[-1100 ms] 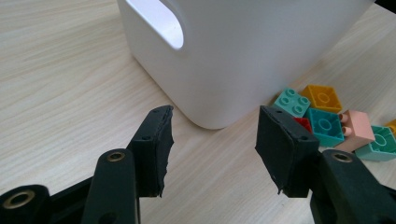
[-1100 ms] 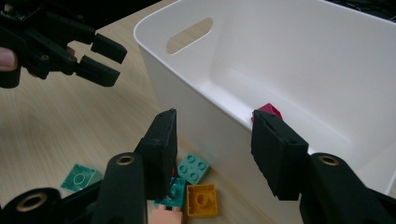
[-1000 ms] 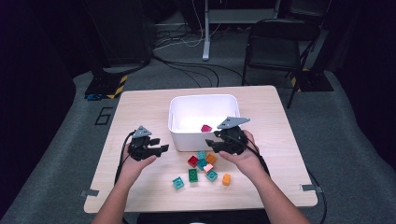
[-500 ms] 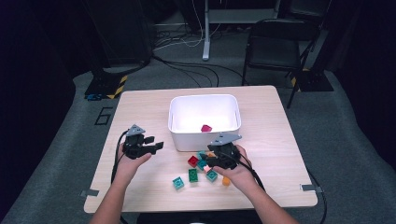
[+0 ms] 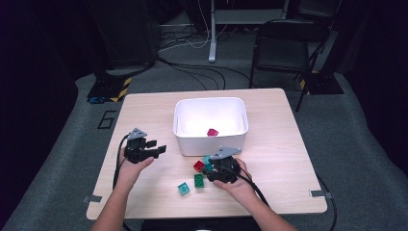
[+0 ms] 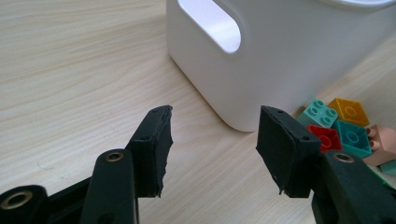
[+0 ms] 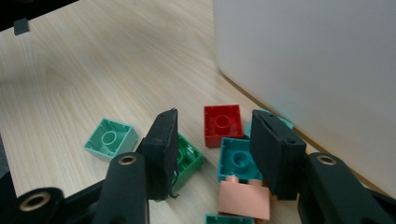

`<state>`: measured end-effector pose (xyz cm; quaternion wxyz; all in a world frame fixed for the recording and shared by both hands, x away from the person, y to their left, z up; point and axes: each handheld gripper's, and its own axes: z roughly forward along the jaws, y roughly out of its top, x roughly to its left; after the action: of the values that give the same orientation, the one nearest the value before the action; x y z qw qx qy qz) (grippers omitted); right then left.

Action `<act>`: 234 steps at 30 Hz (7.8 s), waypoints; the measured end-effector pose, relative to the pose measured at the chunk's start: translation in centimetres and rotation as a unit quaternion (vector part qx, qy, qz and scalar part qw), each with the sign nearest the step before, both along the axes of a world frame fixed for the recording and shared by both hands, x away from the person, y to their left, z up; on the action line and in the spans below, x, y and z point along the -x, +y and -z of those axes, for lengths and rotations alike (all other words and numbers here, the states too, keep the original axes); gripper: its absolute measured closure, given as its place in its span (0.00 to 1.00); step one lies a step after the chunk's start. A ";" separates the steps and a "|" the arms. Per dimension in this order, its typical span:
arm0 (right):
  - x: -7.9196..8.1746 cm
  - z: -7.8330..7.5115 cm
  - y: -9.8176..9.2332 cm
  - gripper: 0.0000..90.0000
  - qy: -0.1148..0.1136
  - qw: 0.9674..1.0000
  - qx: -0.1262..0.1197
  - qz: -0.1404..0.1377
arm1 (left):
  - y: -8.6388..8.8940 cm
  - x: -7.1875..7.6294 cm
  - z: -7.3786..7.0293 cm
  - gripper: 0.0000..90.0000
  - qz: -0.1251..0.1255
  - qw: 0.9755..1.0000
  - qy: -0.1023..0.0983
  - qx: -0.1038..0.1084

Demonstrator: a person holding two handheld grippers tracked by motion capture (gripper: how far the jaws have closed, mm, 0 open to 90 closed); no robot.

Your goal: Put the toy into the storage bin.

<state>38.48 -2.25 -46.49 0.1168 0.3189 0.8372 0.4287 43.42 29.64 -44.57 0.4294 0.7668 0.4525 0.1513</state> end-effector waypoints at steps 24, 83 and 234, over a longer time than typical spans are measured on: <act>1.0 2.5 2.3 0.57 0.023 0.998 0.041 -0.046 | 0.5 0.1 -0.1 0.49 -0.008 1.000 -0.001 0.000; 0.5 -2.5 1.1 0.65 0.027 0.997 0.019 -0.064 | 1.2 0.3 0.0 0.49 -0.022 1.000 -0.003 -0.002; -0.4 1.2 -2.7 0.59 0.000 0.999 0.032 -0.002 | 1.8 -0.2 1.0 0.48 -0.044 0.999 0.006 0.006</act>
<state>38.86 -4.95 -47.70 0.1259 0.3133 0.8511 0.4021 43.63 31.48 -45.52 0.4243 0.7446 0.4890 0.1626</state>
